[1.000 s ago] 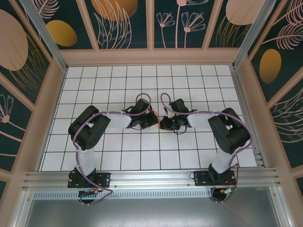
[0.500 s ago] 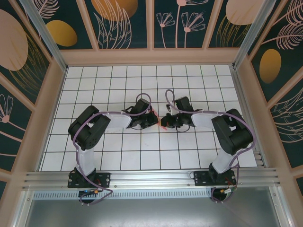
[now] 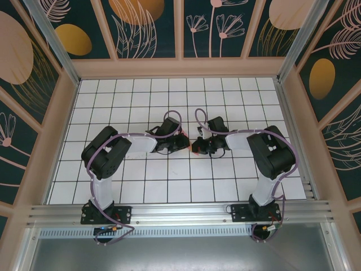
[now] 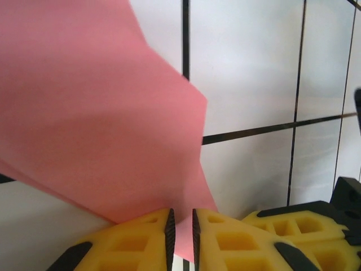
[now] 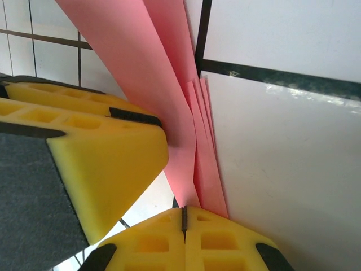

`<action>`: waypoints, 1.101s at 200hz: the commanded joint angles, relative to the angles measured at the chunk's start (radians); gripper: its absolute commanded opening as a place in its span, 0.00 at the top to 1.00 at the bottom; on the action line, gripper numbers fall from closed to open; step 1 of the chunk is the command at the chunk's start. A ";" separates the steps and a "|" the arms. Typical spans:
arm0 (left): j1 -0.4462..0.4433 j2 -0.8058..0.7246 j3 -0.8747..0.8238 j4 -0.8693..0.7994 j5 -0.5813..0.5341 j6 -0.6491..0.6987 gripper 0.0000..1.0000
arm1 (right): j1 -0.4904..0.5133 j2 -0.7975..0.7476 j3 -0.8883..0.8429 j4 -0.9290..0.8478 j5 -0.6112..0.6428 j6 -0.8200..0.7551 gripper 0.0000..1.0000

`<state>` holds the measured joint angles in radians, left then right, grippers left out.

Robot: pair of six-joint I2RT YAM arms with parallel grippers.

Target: Fold a paper plane with a square sheet of paper (pick it up from the middle)

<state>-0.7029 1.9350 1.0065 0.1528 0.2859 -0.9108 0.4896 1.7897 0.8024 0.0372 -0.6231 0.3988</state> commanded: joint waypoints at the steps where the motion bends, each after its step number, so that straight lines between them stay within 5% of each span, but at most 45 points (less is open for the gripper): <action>1: 0.022 -0.030 -0.011 0.024 -0.075 0.096 0.76 | -0.007 0.050 -0.052 -0.048 0.058 -0.007 0.99; 88: 0.065 0.037 0.018 -0.015 -0.144 0.082 0.74 | -0.017 0.058 -0.060 -0.051 0.052 -0.009 1.00; 220: 0.256 0.053 -0.005 -0.014 -0.210 0.115 0.68 | -0.043 0.063 -0.091 -0.027 0.026 -0.003 1.00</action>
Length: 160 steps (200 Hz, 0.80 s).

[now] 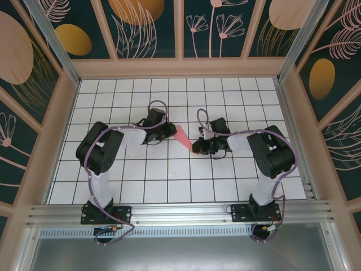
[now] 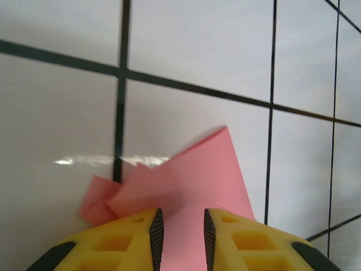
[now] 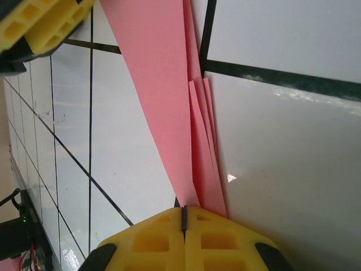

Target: Fold a paper plane with a square sheet of paper (pick it up from the middle)

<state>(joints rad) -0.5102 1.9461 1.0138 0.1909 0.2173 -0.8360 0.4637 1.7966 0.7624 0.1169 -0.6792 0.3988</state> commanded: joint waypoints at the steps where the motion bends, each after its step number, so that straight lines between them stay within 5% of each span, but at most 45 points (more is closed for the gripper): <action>1: 0.065 0.042 -0.013 -0.052 -0.142 0.041 0.68 | -0.017 0.056 -0.050 -0.106 0.081 -0.002 1.00; 101: 0.095 -0.082 0.014 -0.127 -0.213 0.061 0.58 | 0.012 -0.050 -0.016 0.003 0.048 0.093 0.96; 160: -0.027 -0.198 0.044 -0.336 -0.343 -0.005 0.45 | 0.006 -0.298 -0.040 0.008 0.272 0.177 0.62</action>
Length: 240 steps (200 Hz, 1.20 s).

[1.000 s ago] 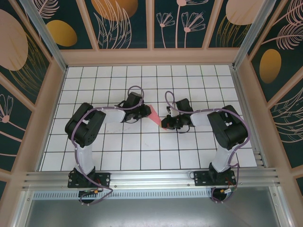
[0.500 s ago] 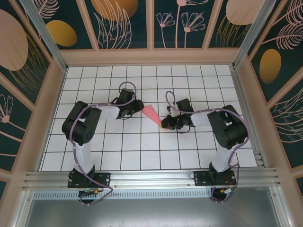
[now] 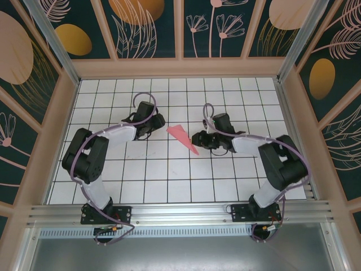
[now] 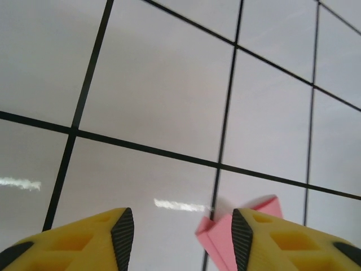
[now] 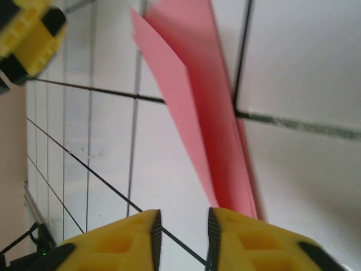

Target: Fold a paper plane with a square sheet of paper (pick it up from the middle)

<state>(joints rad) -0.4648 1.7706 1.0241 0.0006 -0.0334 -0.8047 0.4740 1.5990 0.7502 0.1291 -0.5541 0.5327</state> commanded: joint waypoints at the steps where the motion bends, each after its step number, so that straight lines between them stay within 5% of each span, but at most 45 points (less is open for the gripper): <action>1: -0.076 -0.021 0.035 -0.152 -0.095 -0.038 0.45 | -0.006 -0.102 -0.029 -0.005 0.154 0.044 0.61; 59: -0.255 0.110 0.219 -0.300 -0.142 -0.152 0.29 | -0.087 -0.215 -0.155 -0.036 0.366 0.096 0.45; 111: -0.320 0.251 0.394 -0.433 -0.170 -0.188 0.22 | -0.128 -0.262 -0.219 -0.039 0.428 0.128 0.42; 175: -0.337 0.345 0.518 -0.579 -0.196 -0.174 0.31 | -0.158 -0.305 -0.239 -0.057 0.460 0.136 0.42; 240: -0.341 0.261 0.427 -0.560 -0.206 -0.211 0.47 | -0.162 -0.309 -0.239 -0.062 0.457 0.152 0.43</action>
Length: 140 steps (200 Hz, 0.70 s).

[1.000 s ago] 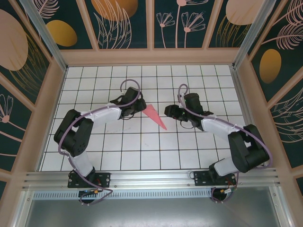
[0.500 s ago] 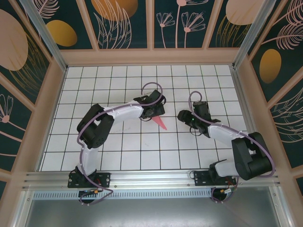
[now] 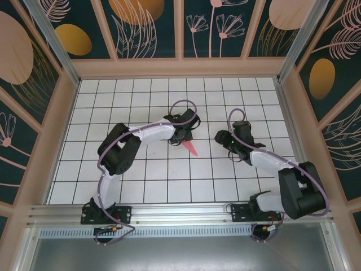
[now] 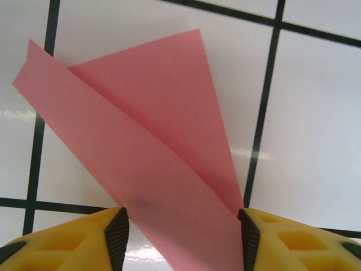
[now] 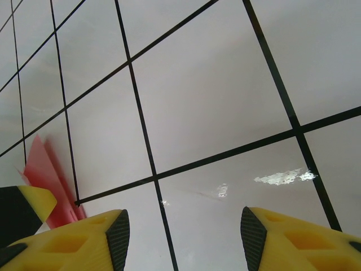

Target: Fold a paper plane with a square sheet of paper (pick it up from the middle)

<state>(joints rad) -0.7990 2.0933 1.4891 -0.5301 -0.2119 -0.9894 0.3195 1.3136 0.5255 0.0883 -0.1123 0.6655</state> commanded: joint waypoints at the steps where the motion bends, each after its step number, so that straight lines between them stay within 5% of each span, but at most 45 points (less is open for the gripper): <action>1: -0.007 -0.064 -0.040 -0.029 -0.028 -0.029 0.47 | -0.007 -0.024 -0.014 -0.022 0.015 0.020 0.43; 49: -0.007 -0.131 -0.110 0.027 -0.036 -0.063 0.65 | -0.007 -0.020 -0.012 -0.025 0.013 0.024 0.43; 109: -0.007 -0.169 -0.137 0.061 -0.018 -0.048 1.00 | -0.007 -0.020 -0.004 -0.033 0.012 0.029 0.44; 140: -0.007 -0.273 -0.218 0.234 0.068 0.014 1.00 | -0.007 -0.049 -0.001 -0.012 -0.034 0.002 0.44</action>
<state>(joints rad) -0.7990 1.9316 1.3312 -0.4458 -0.2073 -1.0298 0.3195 1.3094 0.5251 0.0708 -0.1143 0.6830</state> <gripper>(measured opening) 0.070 0.563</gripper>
